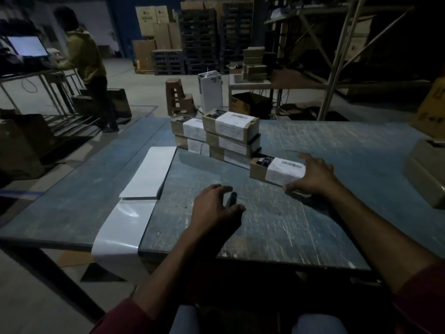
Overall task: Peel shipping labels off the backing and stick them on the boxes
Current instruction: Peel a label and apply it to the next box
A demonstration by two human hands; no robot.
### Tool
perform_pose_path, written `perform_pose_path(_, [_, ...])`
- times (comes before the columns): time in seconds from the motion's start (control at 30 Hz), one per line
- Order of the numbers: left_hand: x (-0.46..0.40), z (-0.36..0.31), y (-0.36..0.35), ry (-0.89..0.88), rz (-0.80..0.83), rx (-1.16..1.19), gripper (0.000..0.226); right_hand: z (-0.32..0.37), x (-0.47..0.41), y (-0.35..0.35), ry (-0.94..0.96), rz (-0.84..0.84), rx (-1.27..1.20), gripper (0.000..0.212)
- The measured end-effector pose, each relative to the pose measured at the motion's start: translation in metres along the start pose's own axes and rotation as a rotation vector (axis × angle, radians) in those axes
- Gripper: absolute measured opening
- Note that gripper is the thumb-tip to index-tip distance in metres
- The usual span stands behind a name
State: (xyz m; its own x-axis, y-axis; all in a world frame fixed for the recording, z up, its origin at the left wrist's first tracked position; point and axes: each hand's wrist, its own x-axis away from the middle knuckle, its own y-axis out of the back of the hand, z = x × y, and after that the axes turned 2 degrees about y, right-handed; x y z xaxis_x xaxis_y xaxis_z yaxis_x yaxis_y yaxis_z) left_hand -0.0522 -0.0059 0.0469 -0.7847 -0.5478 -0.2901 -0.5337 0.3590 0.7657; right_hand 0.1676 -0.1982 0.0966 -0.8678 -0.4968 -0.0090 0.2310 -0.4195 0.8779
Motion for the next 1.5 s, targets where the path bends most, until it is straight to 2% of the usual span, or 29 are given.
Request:
perform_pose_path(0.03, [0.0, 0.0, 0.004, -0.013, 0.006, 0.037, 0.065, 0.007, 0.008, -0.001, 0.021, -0.06, 0.073, 0.106])
perform_pose_path(0.07, [-0.001, 0.002, 0.01, -0.03, 0.005, 0.085, 0.059, 0.019, 0.017, -0.003, 0.082, -0.138, 0.091, 0.104])
perform_pose_path(0.13, [-0.003, 0.011, 0.032, -0.039, -0.064, 0.162, 0.048, 0.057, 0.032, -0.012, 0.3, -0.247, 0.029, 0.084])
perform_pose_path(0.17, [-0.004, 0.019, 0.047, -0.027, -0.128, 0.183, 0.044, 0.08, 0.038, -0.019, 0.421, -0.24, 0.004, 0.073])
perform_pose_path(0.27, [-0.004, 0.056, 0.098, 0.095, -0.287, 0.269, 0.03, 0.152, 0.046, -0.052, 0.679, -0.021, -0.012, 0.055])
perform_pose_path(0.37, [0.005, 0.097, 0.137, 0.217, -0.369, 0.251, 0.027, 0.206, 0.046, -0.094, 0.805, 0.11, 0.047, 0.056])
perform_pose_path(0.5, [0.025, 0.137, 0.145, 0.277, -0.351, 0.153, 0.025, 0.246, 0.038, -0.136, 0.855, 0.151, 0.016, 0.063])
perform_pose_path(0.6, [0.031, 0.159, 0.141, 0.246, -0.327, 0.069, 0.025, 0.264, 0.035, -0.155, 0.897, 0.199, 0.026, 0.063])
perform_pose_path(0.63, [0.031, 0.165, 0.139, 0.22, -0.299, 0.029, 0.024, 0.269, 0.033, -0.16, 0.914, 0.214, 0.06, 0.059])
perform_pose_path(0.77, [0.024, 0.181, 0.138, 0.194, -0.241, -0.14, 0.034, 0.292, 0.017, -0.16, 0.978, 0.208, 0.206, 0.021])
perform_pose_path(0.83, [0.017, 0.191, 0.145, 0.172, -0.206, -0.233, 0.054, 0.312, 0.009, -0.15, 1.004, 0.141, 0.232, 0.017])
perform_pose_path(0.93, [0.008, 0.2, 0.16, 0.171, -0.043, -0.338, 0.077, 0.35, -0.018, -0.132, 0.983, 0.053, 0.112, 0.024])
perform_pose_path(1.0, [-0.001, 0.201, 0.167, 0.175, 0.025, -0.459, 0.079, 0.377, -0.041, -0.121, 0.962, -0.053, 0.023, 0.022])
perform_pose_path(1.1, [-0.025, 0.196, 0.169, 0.136, -0.025, -0.556, 0.068, 0.41, -0.075, -0.106, 0.908, -0.253, 0.012, 0.019])
perform_pose_path(1.17, [-0.051, 0.194, 0.17, 0.111, -0.049, -0.466, 0.066, 0.424, -0.093, -0.102, 0.854, -0.326, -0.003, 0.018])
perform_pose_path(1.33, [-0.127, 0.213, 0.153, 0.195, -0.057, -0.217, 0.07, 0.431, -0.137, -0.122, 0.732, -0.303, -0.089, 0.019])
perform_pose_path(1.43, [-0.152, 0.224, 0.137, 0.292, -0.313, 0.075, 0.059, 0.423, -0.155, -0.139, 0.677, -0.287, -0.153, 0.022])
perform_pose_path(1.5, [-0.165, 0.231, 0.136, 0.388, -0.371, 0.398, 0.075, 0.416, -0.163, -0.147, 0.655, -0.257, -0.212, 0.021])
